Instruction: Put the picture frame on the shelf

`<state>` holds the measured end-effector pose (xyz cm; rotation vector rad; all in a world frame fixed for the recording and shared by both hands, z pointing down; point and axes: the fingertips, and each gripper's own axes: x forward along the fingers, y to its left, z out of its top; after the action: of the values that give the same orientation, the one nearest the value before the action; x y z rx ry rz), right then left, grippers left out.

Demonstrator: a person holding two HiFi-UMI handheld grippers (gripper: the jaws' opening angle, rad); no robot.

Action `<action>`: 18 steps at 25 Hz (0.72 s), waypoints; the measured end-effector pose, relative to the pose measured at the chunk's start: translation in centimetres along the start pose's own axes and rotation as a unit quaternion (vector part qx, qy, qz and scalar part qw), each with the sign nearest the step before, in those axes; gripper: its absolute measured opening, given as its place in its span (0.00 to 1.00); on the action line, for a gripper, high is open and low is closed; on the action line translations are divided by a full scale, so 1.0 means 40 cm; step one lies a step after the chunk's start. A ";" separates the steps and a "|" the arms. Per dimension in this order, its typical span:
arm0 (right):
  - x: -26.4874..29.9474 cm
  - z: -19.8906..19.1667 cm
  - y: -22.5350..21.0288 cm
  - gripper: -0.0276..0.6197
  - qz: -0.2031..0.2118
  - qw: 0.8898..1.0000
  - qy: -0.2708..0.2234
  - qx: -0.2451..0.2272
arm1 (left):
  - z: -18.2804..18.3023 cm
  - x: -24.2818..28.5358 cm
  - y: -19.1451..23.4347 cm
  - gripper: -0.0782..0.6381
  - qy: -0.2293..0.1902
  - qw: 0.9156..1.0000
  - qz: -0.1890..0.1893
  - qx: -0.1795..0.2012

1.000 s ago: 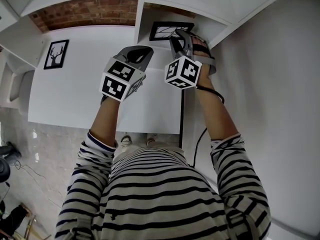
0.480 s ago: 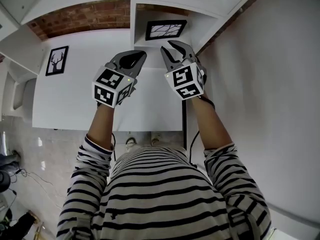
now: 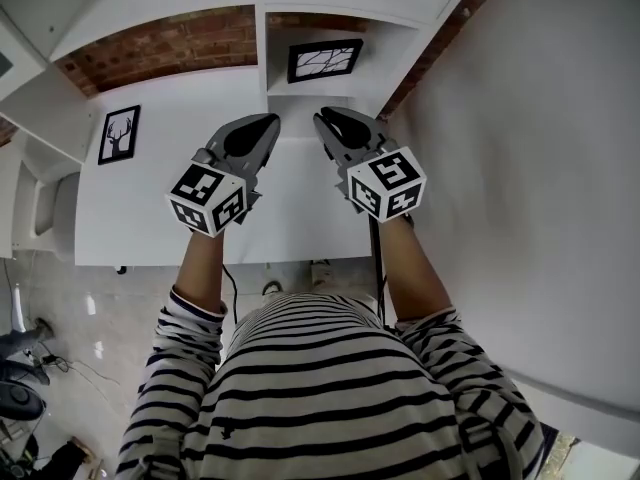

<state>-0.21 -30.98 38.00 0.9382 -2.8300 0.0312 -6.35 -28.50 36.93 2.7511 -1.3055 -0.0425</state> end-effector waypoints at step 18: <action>-0.161 -0.038 0.249 0.09 0.041 0.990 -0.107 0.085 | -0.054 -0.170 -0.129 0.12 -0.054 0.996 -0.055 -0.038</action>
<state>-0.81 -19.05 38.80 0.9055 -3.1053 0.1953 -6.53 -19.82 38.47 2.7878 -1.1487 -0.2458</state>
